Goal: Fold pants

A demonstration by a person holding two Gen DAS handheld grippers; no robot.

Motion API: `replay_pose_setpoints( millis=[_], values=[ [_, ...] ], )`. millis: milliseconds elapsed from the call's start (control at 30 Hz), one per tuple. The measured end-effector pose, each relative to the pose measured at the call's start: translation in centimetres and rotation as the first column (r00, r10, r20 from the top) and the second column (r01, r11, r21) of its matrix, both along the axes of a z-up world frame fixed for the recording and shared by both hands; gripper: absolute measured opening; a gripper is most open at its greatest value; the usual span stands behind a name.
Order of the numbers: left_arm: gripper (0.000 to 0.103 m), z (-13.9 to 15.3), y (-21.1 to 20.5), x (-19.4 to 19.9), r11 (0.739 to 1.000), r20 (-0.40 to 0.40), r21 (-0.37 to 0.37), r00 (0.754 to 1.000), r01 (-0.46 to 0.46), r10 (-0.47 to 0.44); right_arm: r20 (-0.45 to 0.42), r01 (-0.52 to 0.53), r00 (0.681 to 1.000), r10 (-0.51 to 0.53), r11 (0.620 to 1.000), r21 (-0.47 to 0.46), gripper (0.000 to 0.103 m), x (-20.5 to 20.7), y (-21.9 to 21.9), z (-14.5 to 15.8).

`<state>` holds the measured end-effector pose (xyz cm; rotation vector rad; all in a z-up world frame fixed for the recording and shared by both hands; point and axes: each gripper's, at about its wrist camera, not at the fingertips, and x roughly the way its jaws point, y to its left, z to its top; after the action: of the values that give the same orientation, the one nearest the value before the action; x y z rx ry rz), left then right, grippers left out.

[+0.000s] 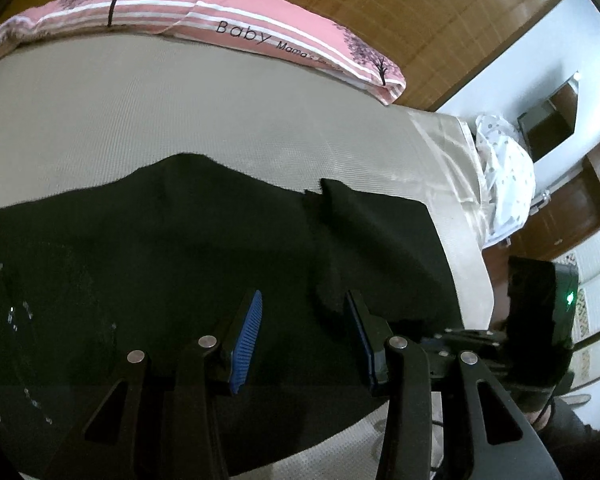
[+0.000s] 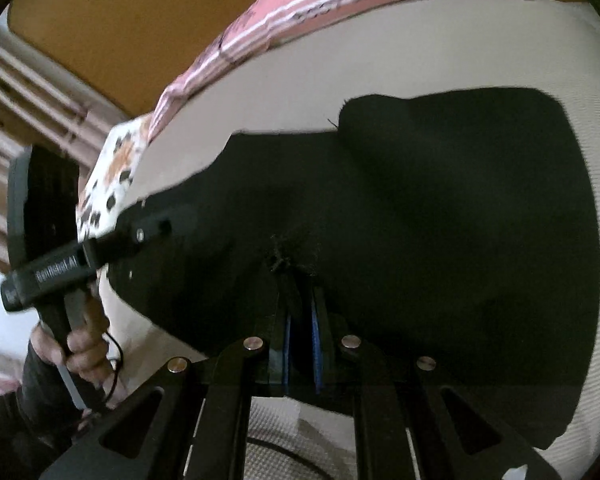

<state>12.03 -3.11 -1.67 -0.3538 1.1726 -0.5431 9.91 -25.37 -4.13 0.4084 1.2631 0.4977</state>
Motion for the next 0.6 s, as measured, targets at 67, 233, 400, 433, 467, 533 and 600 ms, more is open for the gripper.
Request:
replay_pose_setpoints(
  millis=[67, 233, 400, 433, 467, 533, 600],
  values=[
    [0.044, 0.1, 0.3, 0.0, 1.0, -0.014, -0.018, 1.0, -0.002, 0.002, -0.003, -0.036, 0.999, 0.036, 0.999, -0.009, 0.01, -0.2, 1.3, -0.2],
    [0.044, 0.0, 1.1, -0.4, 1.0, -0.03, -0.026, 1.0, 0.005, -0.005, -0.018, -0.137, 0.991, 0.136, 0.99, -0.043, 0.012, -0.7, 3.6, -0.9],
    [0.044, -0.8, 1.4, -0.5, 0.999, -0.082, -0.047, 0.997, -0.002, -0.002, -0.009, -0.156, 0.988, 0.156, 0.987, -0.024, 0.04, -1.2, 4.3, -0.5],
    [0.044, -0.9, 1.3, -0.5, 0.999, -0.087, -0.049, 0.996, -0.003, -0.001, 0.0, -0.145, 0.989, 0.145, 0.989, -0.013, 0.043, -1.3, 4.0, -0.1],
    [0.044, -1.1, 1.3, -0.6, 0.998, -0.101, -0.057, 0.995, -0.006, 0.0, 0.015, -0.129, 0.992, 0.129, 0.992, -0.012, 0.043, -1.3, 3.7, 0.3],
    [0.044, -1.5, 1.3, -0.6, 0.996, -0.128, -0.092, 0.992, -0.006, -0.006, 0.034, -0.077, 0.996, 0.077, 0.997, 0.009, 0.044, -1.2, 2.5, 1.1],
    [0.044, -2.0, 1.2, -0.7, 0.991, -0.166, -0.136, 0.986, -0.012, -0.011, 0.058, 0.01, 0.998, -0.012, 1.0, 0.029, 0.048, -0.9, 0.1, 1.8]
  ],
)
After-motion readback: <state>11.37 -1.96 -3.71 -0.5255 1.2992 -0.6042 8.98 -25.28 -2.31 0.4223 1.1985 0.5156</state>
